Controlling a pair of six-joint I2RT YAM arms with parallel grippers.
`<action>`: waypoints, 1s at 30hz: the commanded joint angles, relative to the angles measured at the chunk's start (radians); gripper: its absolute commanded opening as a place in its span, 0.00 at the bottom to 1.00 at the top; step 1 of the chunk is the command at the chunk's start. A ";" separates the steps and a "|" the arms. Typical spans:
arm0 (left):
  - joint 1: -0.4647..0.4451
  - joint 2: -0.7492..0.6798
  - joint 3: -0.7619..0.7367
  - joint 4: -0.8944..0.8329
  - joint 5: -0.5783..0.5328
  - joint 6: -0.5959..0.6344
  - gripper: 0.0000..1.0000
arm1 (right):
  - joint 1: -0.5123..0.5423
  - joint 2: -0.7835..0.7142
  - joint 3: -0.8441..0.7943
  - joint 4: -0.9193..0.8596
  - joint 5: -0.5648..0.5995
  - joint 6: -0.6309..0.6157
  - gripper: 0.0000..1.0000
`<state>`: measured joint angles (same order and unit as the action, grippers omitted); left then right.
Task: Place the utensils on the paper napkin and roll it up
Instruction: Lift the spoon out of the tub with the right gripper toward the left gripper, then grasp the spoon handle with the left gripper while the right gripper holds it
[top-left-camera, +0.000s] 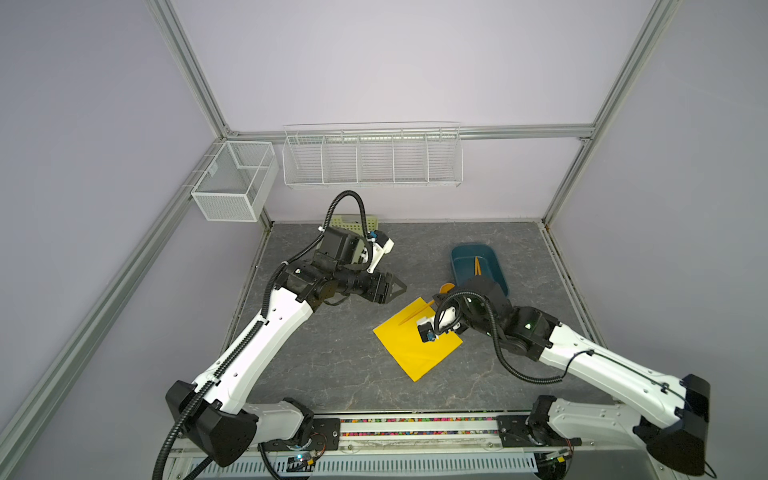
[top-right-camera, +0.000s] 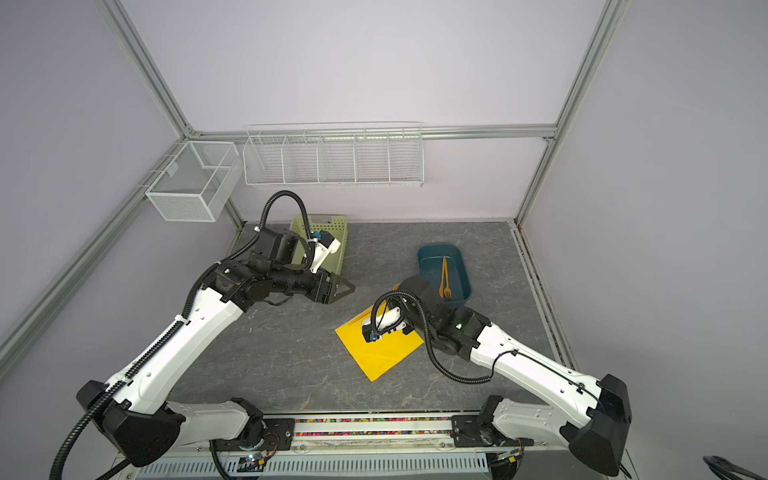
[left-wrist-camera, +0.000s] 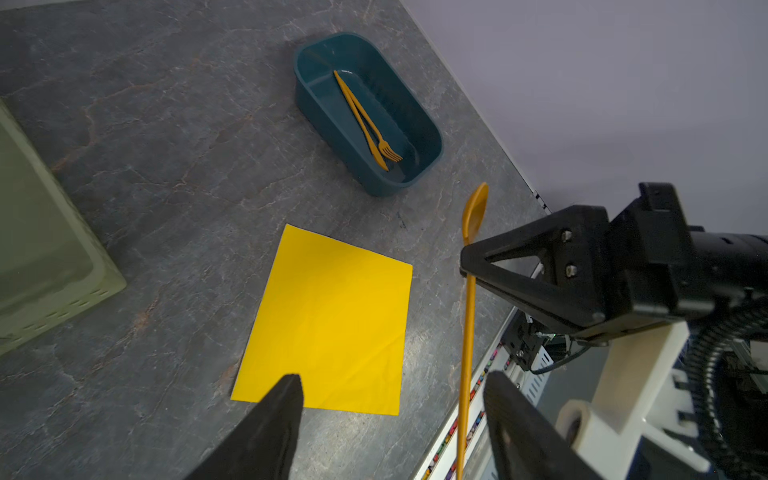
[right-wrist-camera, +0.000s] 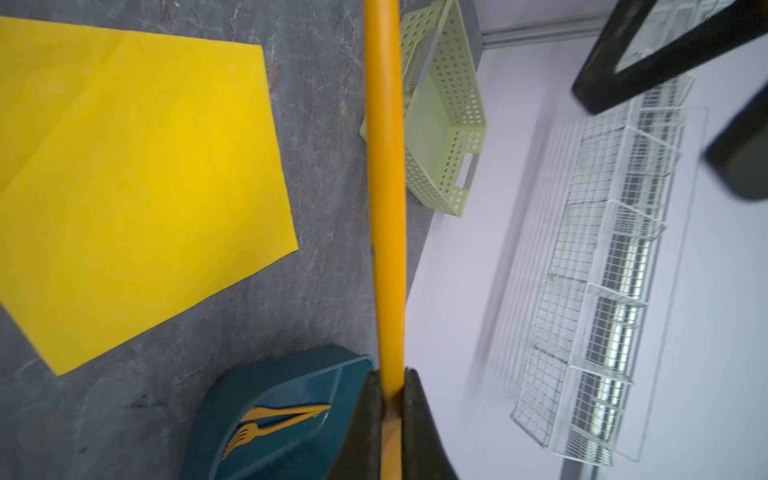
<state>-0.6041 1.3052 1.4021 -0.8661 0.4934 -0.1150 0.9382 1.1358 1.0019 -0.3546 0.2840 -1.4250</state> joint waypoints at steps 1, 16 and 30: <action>-0.057 0.011 0.001 -0.057 -0.035 0.029 0.69 | 0.053 -0.025 -0.030 0.134 0.090 -0.157 0.07; -0.146 -0.008 -0.039 -0.091 -0.020 0.056 0.58 | 0.218 -0.016 -0.033 0.201 0.252 -0.274 0.07; -0.149 0.038 0.000 -0.183 0.018 0.139 0.22 | 0.232 -0.005 -0.043 0.215 0.304 -0.273 0.07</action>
<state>-0.7528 1.3285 1.3705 -0.9855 0.5083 -0.0181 1.1660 1.1297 0.9733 -0.1810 0.5587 -1.6699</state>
